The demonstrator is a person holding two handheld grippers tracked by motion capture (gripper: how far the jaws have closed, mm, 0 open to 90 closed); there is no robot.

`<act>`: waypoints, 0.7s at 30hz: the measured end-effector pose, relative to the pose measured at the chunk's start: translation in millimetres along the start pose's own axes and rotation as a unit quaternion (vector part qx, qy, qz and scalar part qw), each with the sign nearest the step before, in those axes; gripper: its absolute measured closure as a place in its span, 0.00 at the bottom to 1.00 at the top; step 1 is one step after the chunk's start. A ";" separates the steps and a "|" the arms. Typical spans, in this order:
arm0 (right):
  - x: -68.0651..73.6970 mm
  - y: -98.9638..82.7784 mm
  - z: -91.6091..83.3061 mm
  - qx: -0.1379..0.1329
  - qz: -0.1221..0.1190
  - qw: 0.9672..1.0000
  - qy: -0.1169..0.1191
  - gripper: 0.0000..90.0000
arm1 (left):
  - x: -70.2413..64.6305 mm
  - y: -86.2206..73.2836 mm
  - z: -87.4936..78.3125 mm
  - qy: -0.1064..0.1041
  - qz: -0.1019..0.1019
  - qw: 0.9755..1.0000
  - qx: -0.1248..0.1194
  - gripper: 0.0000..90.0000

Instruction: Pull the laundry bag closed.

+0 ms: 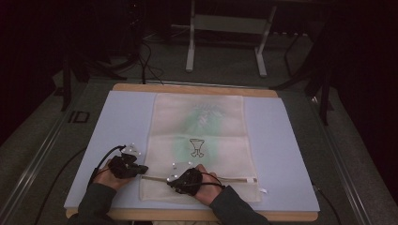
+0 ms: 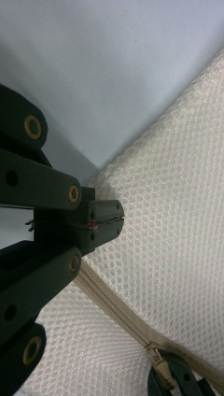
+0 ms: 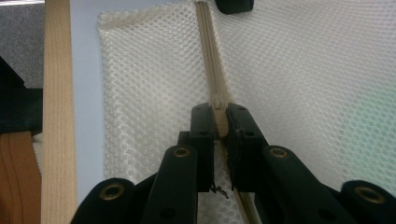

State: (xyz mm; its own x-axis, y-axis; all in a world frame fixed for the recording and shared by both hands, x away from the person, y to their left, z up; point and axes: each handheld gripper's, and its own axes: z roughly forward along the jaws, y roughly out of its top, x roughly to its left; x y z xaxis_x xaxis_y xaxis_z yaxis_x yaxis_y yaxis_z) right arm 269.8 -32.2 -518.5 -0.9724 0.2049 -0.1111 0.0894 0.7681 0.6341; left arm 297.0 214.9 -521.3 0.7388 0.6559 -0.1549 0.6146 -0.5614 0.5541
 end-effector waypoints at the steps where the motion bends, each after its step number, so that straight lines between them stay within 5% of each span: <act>1: 0.0 -0.5 -0.5 -0.001 0.002 1.000 -0.001 0.91 | 0.0 0.1 0.0 0.000 0.000 1.000 0.000 1.00; 21: -2.2 -2.0 -6.1 0.008 -0.005 1.000 -0.002 0.91 | -0.1 0.0 0.0 0.000 0.000 1.000 0.000 1.00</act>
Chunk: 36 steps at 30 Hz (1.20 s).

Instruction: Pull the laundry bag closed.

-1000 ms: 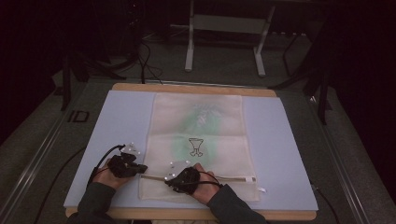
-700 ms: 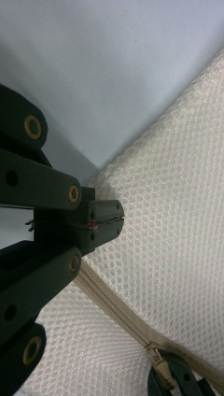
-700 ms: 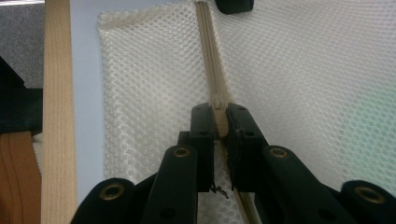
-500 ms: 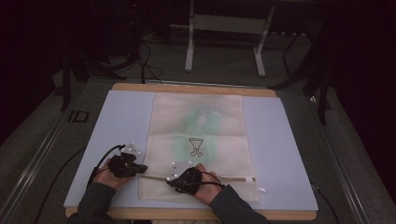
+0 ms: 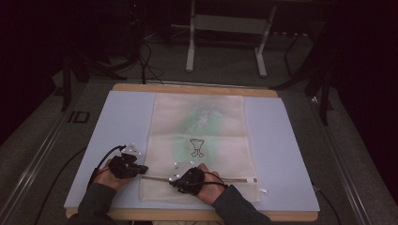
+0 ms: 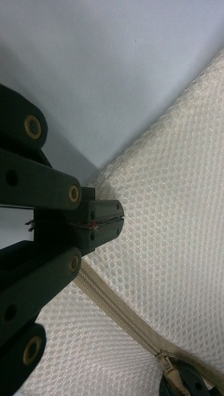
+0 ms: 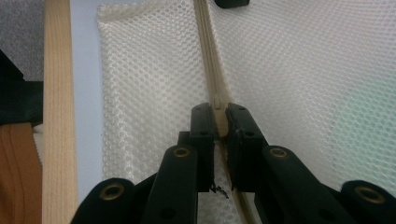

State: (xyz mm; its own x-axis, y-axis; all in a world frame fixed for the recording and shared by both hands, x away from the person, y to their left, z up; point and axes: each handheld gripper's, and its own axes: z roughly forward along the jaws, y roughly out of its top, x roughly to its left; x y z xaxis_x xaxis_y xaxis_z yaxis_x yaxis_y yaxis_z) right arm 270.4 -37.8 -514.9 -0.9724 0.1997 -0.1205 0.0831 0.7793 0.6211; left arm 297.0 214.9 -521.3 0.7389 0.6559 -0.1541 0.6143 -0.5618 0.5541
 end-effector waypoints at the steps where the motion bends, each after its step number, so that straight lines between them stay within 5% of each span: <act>1: -1.0 -0.7 -0.6 0.003 -0.002 1.000 0.001 0.91 | -0.1 0.0 0.0 0.000 0.000 1.000 0.000 1.00; 36: -7.8 -6.7 -11.8 0.032 -0.002 0.999 0.005 0.91 | 0.0 0.1 -0.1 0.000 -0.001 1.000 0.001 1.00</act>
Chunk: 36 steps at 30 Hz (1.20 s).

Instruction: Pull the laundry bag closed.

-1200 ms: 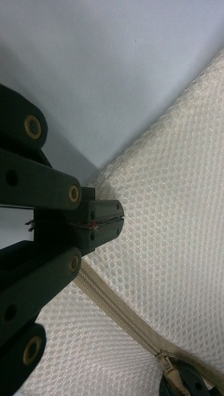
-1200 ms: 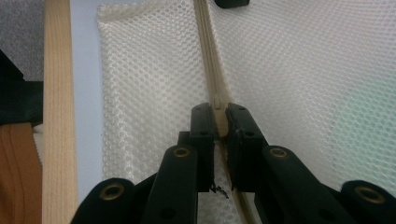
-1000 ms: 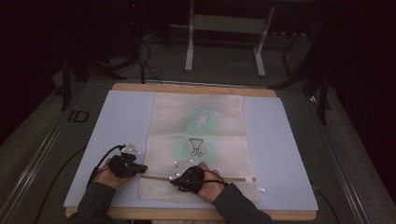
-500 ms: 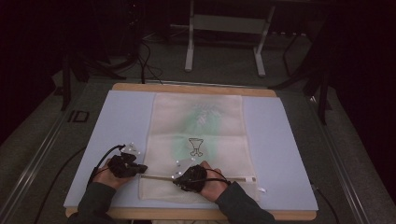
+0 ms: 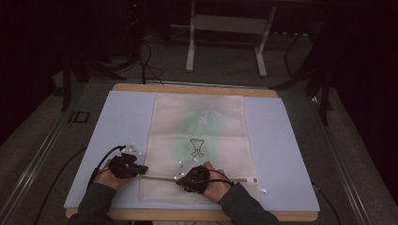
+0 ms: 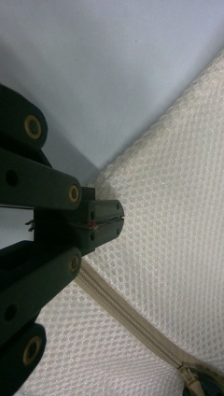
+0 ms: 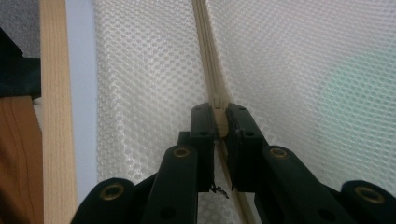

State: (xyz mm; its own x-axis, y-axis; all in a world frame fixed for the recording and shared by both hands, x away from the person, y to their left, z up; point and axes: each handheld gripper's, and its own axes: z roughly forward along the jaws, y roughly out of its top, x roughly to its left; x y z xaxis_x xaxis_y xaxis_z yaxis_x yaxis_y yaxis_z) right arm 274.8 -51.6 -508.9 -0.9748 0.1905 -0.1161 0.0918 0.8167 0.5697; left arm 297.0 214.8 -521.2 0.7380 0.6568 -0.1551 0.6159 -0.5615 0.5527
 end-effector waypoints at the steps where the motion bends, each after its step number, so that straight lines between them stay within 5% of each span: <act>1: -0.3 -0.5 -0.9 0.001 0.001 1.000 0.000 0.91 | 0.1 0.0 -0.1 0.000 0.000 1.000 0.001 1.00; 36: -2.9 -10.9 -12.4 0.009 0.008 1.000 -0.003 0.91 | 0.0 -0.1 -0.1 0.000 0.000 1.000 0.001 1.00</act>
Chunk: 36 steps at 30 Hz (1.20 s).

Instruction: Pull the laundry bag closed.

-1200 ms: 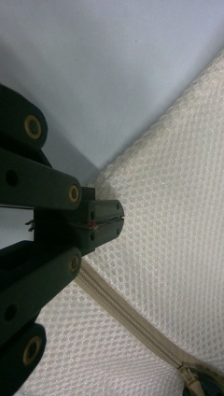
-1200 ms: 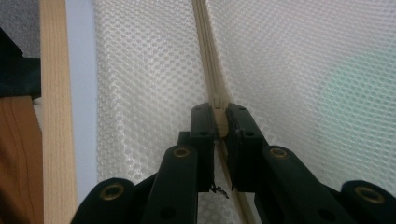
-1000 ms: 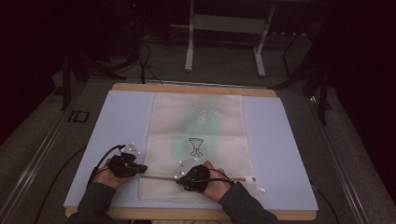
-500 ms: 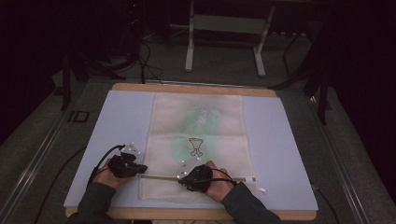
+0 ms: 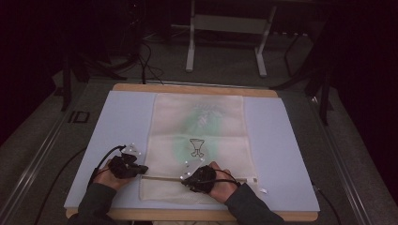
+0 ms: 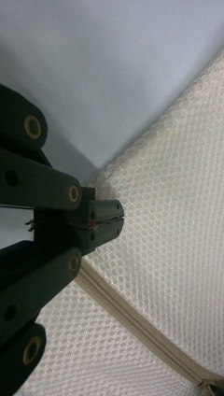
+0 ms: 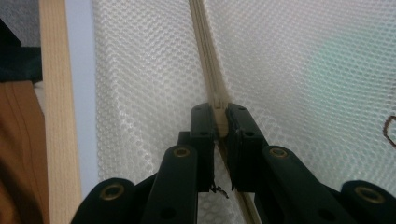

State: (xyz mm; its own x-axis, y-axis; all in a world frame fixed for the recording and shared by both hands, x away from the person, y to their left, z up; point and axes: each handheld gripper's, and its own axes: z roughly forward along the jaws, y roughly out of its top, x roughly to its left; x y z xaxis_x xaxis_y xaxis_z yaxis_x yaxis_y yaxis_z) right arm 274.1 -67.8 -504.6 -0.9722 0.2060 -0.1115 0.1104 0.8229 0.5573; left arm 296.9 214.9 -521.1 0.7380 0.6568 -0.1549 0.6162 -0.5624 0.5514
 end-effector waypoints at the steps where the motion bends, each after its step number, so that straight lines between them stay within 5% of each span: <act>1: 0.0 -0.3 0.0 0.001 -0.002 1.000 -0.002 0.91 | 0.1 0.0 0.0 0.000 0.000 1.000 0.000 1.00; 36: -8.0 -28.9 -17.0 0.007 0.018 1.000 -0.012 0.91 | -0.2 -0.2 0.0 0.001 0.000 1.000 -0.001 1.00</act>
State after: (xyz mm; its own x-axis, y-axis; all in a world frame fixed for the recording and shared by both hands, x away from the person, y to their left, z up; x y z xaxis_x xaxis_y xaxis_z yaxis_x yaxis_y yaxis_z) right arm 275.2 -102.2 -505.9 -0.9624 0.2481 -0.1107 0.1488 0.8223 0.5493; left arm 296.7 214.9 -521.2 0.7377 0.6574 -0.1537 0.6158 -0.5619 0.5523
